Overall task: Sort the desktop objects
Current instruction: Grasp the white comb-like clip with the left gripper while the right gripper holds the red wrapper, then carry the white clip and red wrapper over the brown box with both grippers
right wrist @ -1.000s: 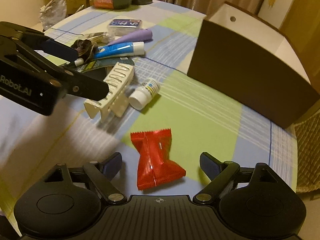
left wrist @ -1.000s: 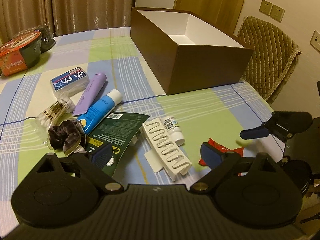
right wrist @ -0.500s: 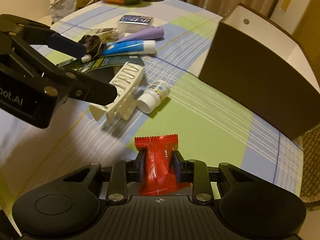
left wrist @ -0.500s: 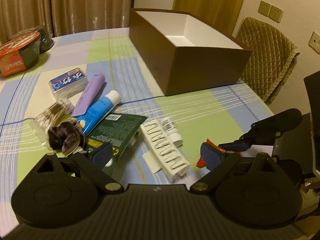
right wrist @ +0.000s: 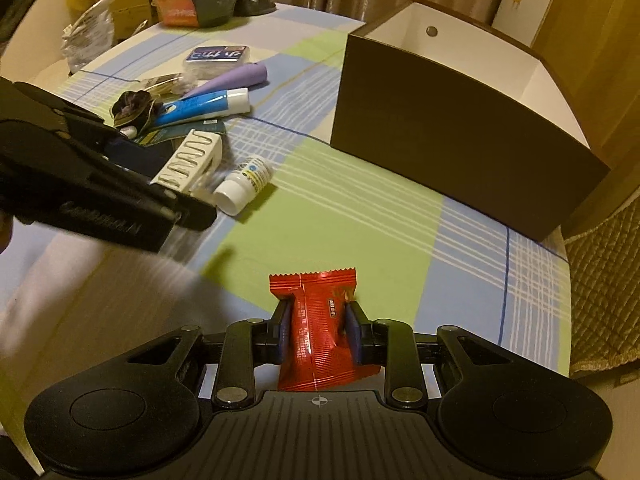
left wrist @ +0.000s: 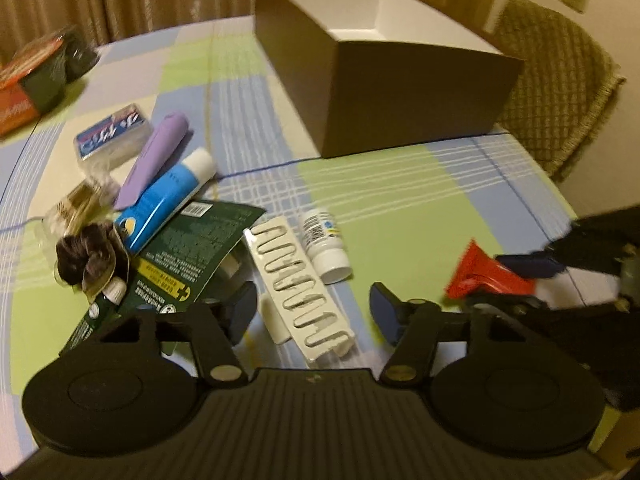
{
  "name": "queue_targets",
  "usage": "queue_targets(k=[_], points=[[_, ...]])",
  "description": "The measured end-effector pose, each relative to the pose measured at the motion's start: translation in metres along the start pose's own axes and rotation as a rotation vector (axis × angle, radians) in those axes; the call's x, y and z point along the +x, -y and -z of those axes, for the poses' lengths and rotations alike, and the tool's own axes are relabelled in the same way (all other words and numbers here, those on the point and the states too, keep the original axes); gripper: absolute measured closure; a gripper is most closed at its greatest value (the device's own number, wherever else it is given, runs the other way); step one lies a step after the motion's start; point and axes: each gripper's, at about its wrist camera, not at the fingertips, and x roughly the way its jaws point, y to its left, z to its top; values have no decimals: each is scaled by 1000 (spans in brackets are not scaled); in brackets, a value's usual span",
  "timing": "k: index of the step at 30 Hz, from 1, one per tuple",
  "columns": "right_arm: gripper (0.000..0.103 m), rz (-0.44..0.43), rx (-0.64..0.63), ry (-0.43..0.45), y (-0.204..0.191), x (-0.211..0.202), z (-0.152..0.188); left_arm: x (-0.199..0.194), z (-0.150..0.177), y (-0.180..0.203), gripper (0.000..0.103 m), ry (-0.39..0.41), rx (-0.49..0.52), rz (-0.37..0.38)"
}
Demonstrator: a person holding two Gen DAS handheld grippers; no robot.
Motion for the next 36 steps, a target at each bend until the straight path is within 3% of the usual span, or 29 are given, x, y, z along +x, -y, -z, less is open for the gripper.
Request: queue_targets(k=[2,4,5,17,36], points=[[75,-1,5,1,2,-1,2,4,0,-2,60,-10,-7,-14],[75,0,9,4,3,-2,3,7,1,-4,76,-18,-10,-25],[75,1,10,6,4,-2,3,6,1,-4,79,-18,-8,-32],[75,30,36,72,8,-19,-11,-36,-12,2,80,51,63,-23],[75,182,200,224,17,-82,-48,-76,-52,10,80,203,182,59]])
